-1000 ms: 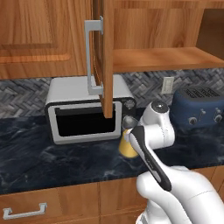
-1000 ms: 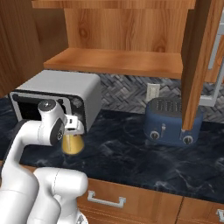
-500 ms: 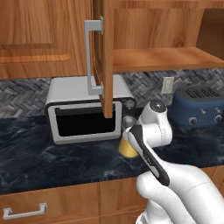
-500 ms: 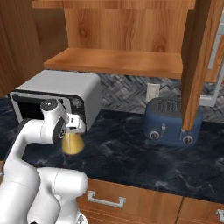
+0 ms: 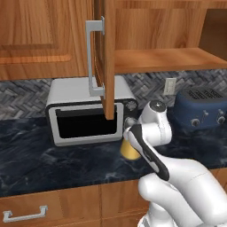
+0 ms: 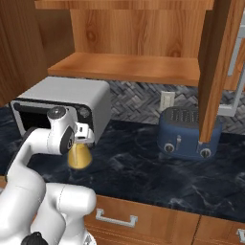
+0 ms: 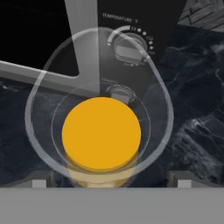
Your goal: There is a tray on the dining counter. Grab the cup, mug, and pitcher and place them on the tray. The pitcher may be placed next to the tray if it cannot fit the tray.
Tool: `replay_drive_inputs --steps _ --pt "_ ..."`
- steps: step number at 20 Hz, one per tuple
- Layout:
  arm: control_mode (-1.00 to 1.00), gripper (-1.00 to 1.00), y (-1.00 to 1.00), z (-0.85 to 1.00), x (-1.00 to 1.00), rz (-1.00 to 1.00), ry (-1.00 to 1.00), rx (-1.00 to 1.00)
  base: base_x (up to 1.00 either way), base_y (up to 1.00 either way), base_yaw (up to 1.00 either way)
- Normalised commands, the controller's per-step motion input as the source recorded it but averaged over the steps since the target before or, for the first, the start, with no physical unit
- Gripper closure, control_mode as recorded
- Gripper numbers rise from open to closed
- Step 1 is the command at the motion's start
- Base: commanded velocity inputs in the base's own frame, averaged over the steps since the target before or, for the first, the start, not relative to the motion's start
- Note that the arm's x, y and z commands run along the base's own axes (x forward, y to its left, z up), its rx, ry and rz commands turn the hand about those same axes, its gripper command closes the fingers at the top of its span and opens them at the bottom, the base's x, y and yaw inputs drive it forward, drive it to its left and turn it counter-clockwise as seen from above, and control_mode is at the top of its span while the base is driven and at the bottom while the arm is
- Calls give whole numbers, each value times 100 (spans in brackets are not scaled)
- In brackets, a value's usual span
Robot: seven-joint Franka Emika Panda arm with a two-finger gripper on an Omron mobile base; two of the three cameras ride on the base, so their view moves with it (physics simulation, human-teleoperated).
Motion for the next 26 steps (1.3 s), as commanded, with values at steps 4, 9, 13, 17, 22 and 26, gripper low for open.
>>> replay_drive_inputs --steps 4,9,13,17,22,26 --pt "-100 -100 0 -6 7 0 0 0 0 0 0" --pt "-100 -100 0 -17 3 0 0 0 0 0 0" --pt "-100 -100 0 -15 0 0 2 0 0 0 0" --pt "-100 -100 0 -10 0 0 5 0 0 0 0" --pt "-100 -100 0 -16 0 0 4 0 0 0 0" --pt "-100 -100 0 -26 0 0 5 0 0 0 0"
